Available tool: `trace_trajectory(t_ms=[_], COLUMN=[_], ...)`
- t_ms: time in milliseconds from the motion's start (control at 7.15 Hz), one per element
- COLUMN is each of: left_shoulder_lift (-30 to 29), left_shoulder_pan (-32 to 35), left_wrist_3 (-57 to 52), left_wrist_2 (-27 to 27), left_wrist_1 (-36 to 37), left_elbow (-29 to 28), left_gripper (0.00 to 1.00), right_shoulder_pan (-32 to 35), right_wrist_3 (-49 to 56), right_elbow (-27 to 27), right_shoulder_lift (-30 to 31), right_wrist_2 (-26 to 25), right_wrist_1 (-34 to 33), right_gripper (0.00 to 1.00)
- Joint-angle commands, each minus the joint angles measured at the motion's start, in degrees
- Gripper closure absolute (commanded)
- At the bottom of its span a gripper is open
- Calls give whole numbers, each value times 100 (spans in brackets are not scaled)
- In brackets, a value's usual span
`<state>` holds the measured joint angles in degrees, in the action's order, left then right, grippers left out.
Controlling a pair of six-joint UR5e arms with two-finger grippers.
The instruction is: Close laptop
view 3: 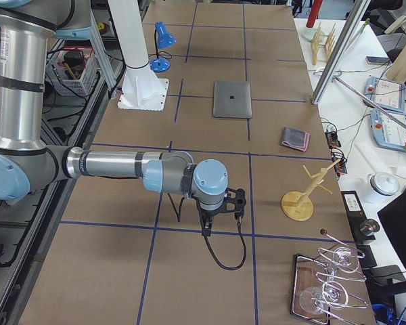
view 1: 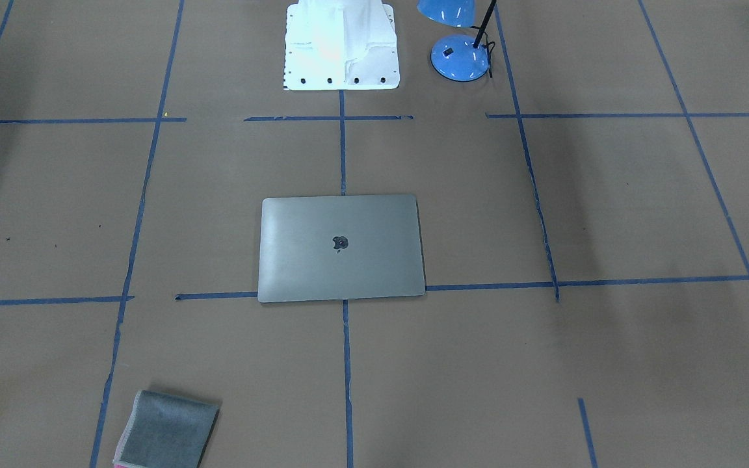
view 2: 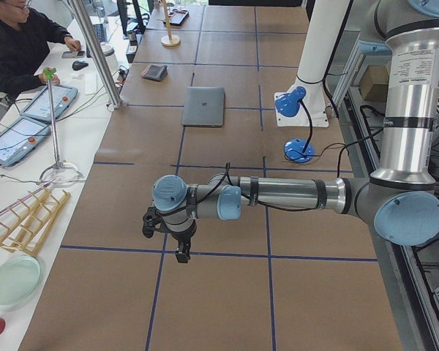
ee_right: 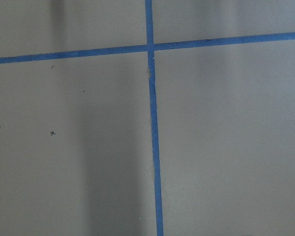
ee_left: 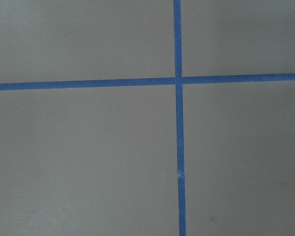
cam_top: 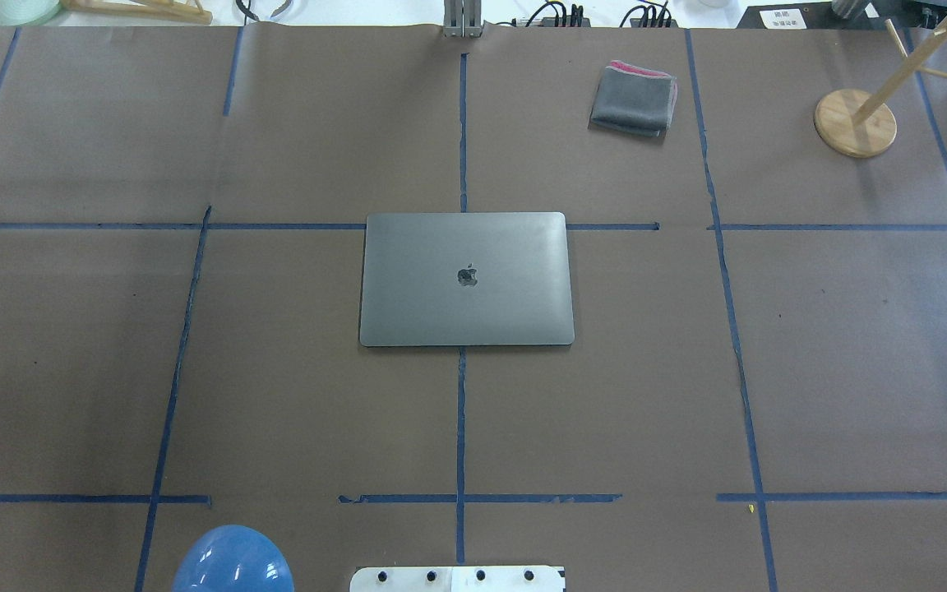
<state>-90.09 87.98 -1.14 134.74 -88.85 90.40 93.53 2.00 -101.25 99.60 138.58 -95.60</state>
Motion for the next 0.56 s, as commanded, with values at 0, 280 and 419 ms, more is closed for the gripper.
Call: trace_trajectory(t_ms=[0,280,419], left_shoulder_lift=[0,-17,-26], left_shoulder_pan=[0,0,0], left_wrist_3=[0,0,0], left_wrist_2=[-18,-18,-27], left_wrist_1=[-18,-9,-9], left_elbow=[-14,-5,-14], left_gripper=[0,0,0], right_shoulder_pan=[-1,-1,-1], right_wrist_3=[46,28,19], right_elbow=[44,44,44], right_shoulder_lift=[7,7,7], right_wrist_2=[-32,-32,-32], right_wrist_1=[6,6,6], right_gripper=[0,0,0])
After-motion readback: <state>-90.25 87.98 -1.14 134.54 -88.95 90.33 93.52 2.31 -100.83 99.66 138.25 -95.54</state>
